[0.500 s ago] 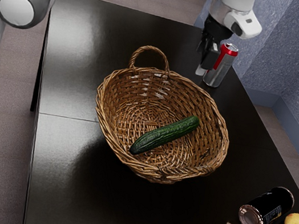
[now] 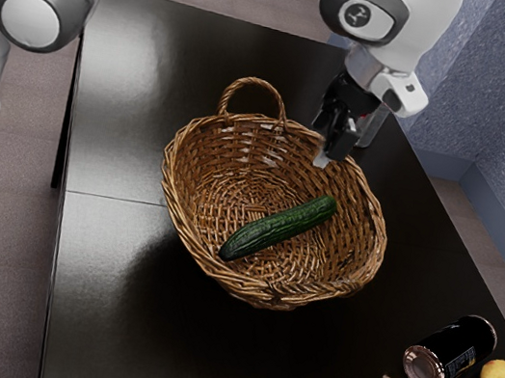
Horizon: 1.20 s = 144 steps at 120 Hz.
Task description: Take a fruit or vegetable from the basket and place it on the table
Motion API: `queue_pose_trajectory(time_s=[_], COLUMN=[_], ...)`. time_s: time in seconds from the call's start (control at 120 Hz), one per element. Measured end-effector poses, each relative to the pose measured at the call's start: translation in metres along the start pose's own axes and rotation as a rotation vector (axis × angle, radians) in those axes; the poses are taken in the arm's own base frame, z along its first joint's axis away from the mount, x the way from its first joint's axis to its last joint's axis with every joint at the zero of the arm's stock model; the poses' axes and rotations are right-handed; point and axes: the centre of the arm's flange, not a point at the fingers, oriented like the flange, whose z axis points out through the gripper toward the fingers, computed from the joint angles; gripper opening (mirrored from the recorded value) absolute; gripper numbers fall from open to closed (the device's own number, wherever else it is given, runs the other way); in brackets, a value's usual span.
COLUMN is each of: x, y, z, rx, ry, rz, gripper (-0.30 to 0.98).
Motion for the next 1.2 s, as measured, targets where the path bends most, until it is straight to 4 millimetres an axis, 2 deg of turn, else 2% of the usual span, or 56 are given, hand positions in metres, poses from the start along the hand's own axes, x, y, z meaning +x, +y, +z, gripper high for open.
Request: queue_pose_trajectory(time_s=[0.142, 0.375, 0.517, 0.658, 0.9, 1.2], x=[0.011, 0.019, 0.018, 0.001, 0.0, 0.003], y=[0.004, 0.014, 0.024, 0.047, 0.037, 0.04], z=[0.029, 0.059, 0.061, 0.067, 0.079, 0.098], rx=[-0.038, -0.118, -0.147, -0.168, -0.182, -0.176], ry=[-0.005, -0.008, -0.002, -0.028, -0.048, -0.065], rz=[-0.08, -0.247, -0.334, -0.387, -0.536, -0.645], gripper=[0.69, 0.69, 0.69, 0.69, 0.69, 0.69])
